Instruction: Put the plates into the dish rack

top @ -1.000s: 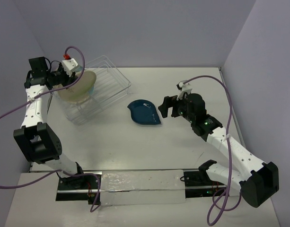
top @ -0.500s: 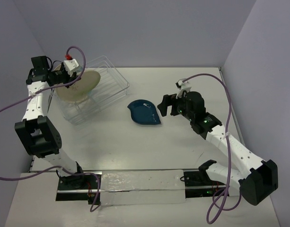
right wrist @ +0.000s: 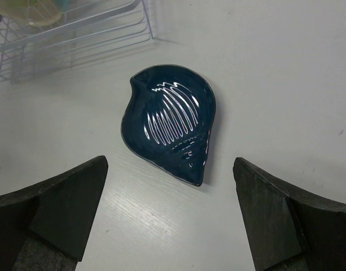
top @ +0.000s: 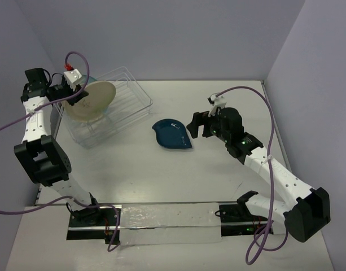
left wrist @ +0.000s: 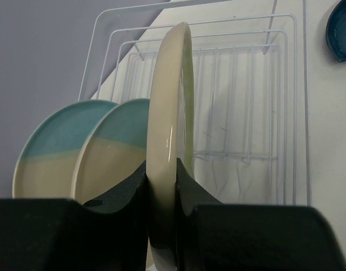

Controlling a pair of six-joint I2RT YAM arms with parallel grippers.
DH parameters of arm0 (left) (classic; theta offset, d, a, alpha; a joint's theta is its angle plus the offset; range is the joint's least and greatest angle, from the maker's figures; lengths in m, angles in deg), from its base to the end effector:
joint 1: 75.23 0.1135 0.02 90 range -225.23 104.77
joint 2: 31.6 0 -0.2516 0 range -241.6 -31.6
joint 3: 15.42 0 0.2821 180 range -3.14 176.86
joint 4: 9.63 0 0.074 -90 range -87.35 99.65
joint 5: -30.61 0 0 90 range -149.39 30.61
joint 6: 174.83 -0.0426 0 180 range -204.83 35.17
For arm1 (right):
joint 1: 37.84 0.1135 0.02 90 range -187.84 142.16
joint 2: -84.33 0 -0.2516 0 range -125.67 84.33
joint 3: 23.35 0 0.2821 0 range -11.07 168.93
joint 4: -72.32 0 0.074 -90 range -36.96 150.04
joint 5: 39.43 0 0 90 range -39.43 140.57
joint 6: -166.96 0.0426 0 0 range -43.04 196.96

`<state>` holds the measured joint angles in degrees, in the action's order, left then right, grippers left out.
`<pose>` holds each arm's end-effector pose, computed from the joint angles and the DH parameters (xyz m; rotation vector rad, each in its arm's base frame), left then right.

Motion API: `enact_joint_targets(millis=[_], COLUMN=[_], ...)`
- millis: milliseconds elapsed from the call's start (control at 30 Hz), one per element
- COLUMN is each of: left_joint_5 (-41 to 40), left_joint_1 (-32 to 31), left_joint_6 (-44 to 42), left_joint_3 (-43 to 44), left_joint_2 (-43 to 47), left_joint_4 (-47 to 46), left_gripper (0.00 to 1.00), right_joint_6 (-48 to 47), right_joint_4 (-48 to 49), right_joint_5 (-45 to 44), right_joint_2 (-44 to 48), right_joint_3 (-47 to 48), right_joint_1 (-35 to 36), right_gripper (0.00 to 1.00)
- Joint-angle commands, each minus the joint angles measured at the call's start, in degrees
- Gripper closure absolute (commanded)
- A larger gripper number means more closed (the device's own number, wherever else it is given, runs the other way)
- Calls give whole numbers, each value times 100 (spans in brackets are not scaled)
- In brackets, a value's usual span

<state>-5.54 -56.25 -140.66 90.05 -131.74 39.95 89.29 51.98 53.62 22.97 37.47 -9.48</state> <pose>0.4047 0.1028 0.3182 1.0190 1.7287 -0.2887 0.2545 0.1399 0.2901 -0.3105 1.9460 0.5210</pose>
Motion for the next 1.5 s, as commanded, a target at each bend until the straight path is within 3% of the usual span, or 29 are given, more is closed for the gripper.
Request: enact_joint_targets(millis=[0,667,800,1067,1233,1467], left_joint_5=[-237,317,209,-407,-724,-735], left_joint_1=[331,366,349,301,274,241], left_joint_6=[-1324,-1390,-1997,-3038,-2930,-2706], left_joint_3=[493,988,954,352,-351,-474], left_joint_2=[-267,888,1044,1454,1574,1412], left_joint_4=[389,61,815,1725,1209,858], left_gripper=[100,100,100,100,100,100], right_joint_6=[-82,-166,-194,-188,-192,-147], right_joint_4=[50,138,194,233,252,366], right_joint_5=[187,544,575,705,826,872], right_joint_2=[-134,-365,-237,-183,-289,-480], right_joint_3=[364,610,476,427,484,539], right_joint_1=[21,29,29,28,29,29], right_gripper=[1,1,1,1,1,1])
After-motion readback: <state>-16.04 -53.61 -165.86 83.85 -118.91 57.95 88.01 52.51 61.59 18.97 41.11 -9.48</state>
